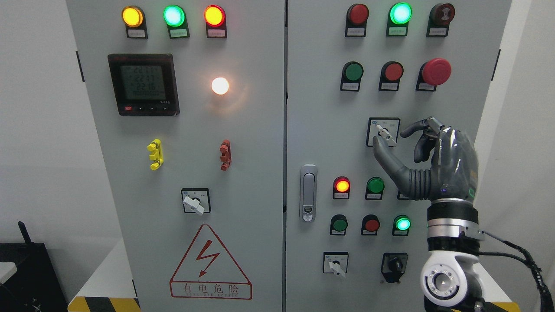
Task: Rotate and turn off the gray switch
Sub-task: 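Close the right hand's fingers around the gray switch knob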
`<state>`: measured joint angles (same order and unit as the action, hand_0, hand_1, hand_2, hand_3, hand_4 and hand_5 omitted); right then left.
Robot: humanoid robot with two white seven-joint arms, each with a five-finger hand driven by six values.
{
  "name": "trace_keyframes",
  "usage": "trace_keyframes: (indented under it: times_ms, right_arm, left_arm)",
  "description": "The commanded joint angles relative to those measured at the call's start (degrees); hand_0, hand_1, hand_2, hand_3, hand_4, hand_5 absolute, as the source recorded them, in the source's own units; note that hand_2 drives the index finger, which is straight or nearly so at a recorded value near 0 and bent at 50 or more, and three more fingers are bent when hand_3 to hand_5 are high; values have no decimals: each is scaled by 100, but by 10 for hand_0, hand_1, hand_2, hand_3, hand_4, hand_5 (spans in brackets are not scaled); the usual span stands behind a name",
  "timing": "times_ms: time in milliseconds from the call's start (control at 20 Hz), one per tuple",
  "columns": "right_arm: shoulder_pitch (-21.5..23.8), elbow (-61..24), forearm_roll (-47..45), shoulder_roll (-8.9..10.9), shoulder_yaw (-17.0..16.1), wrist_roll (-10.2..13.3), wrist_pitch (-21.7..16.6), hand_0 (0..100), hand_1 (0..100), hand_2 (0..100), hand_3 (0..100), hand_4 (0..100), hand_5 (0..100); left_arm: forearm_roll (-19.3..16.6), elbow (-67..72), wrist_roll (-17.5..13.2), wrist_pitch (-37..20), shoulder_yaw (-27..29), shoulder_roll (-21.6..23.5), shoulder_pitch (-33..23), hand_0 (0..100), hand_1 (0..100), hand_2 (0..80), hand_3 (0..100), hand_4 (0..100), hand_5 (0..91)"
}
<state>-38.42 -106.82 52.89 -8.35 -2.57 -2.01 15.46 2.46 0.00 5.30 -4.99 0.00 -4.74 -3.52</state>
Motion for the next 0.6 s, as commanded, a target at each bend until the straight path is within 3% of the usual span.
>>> trace_keyframes:
  times_ms: [0, 550]
  right_arm:
    - [-60, 162, 90, 0, 46, -1, 44, 73, 455, 560, 988, 976, 1000]
    - [-122, 241, 107, 8, 55, -10, 123, 102, 475, 576, 988, 971, 1000]
  left_arm:
    - [0, 79, -3, -2, -9, 0, 0, 120, 389, 0, 0, 0, 0]
    - [0, 79, 6, -2, -9, 0, 0, 120, 389, 0, 0, 0, 0]
